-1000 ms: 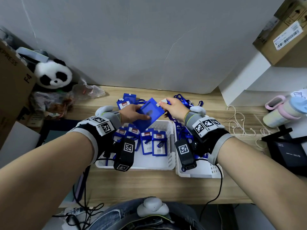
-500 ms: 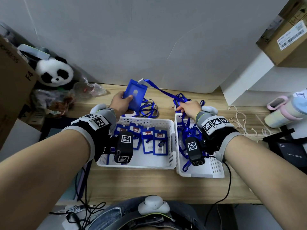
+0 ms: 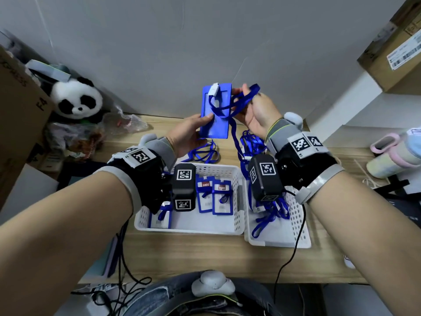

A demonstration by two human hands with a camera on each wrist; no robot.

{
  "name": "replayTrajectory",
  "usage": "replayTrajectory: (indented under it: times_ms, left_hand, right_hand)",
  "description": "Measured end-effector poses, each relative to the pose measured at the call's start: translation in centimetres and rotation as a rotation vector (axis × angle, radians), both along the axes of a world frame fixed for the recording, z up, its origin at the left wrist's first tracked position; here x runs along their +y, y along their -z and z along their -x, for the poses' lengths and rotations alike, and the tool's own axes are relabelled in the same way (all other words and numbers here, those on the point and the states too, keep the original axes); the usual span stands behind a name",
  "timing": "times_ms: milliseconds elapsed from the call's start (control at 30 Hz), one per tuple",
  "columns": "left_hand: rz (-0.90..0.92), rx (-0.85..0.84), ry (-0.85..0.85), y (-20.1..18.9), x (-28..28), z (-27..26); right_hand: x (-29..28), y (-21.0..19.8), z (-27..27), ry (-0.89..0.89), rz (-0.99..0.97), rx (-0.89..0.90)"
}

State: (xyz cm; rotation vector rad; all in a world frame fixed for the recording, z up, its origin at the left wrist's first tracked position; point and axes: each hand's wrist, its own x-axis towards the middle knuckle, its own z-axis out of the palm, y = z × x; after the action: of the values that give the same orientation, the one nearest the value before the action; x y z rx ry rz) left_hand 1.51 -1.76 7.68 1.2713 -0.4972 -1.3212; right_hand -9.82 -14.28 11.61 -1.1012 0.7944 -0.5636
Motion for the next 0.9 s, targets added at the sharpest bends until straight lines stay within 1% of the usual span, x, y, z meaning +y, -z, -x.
replayTrajectory:
  times_ms: [133, 167, 233, 300, 367, 433, 600, 667, 733, 800, 867, 900]
  left_hand:
    - [0.034, 0.057, 0.101, -1.1, -0.6, 0.1]
    - [0.029, 0.06, 0.122, -1.2, -0.8, 0.1]
    - [0.029, 0.046, 0.164, -1.2, -1.3, 0.2]
    - [0.025, 0.046, 0.173, -1.1, -1.6, 0.3]
    - [0.031, 0.072, 0.125, -1.0, -1.9, 0.3]
    - [0.05, 0.105, 0.068, -0.7, -2.0, 0.1]
    - [0.077, 0.135, -0.026, -0.4, -2.0, -0.5]
    - [0.081, 0.122, -0.051, -0.4, -2.0, -0.7]
    - [0.084, 0.124, -0.078, -0.4, -2.1, -0.9]
    - [0.088, 0.136, -0.095, -0.4, -2.2, -1.0]
    - [0.087, 0.136, -0.105, -0.4, -2.3, -0.9]
    - [0.086, 0.126, -0.114, -0.5, -2.3, -0.9]
  right_hand:
    - [-0.2, -0.3, -0.4, -0.013, -0.115, -0.145]
    - [-0.2, -0.3, -0.6, -0.007, -0.136, -0.161]
    - [-0.3, 0.3, -0.6, 0.016, -0.15, -0.131]
    - [-0.7, 1.5, -0.5, 0.009, -0.124, -0.055]
    - [-0.9, 2.9, -0.1, 0.005, -0.061, 0.036]
    - [-0.8, 4.5, 0.8, -0.006, -0.023, 0.164]
    - [0.5, 7.8, 3.6, -0.122, 0.009, 0.53]
    - [0.9, 8.4, 4.2, -0.2, 0.006, 0.618]
    - [0.9, 9.2, 4.6, -0.309, 0.112, 0.757]
    - [1.0, 9.7, 5.1, -0.445, 0.311, 0.932]
    - [1.3, 10.0, 5.2, -0.507, 0.446, 0.985]
    - [1.3, 10.2, 5.2, -0.495, 0.473, 0.957]
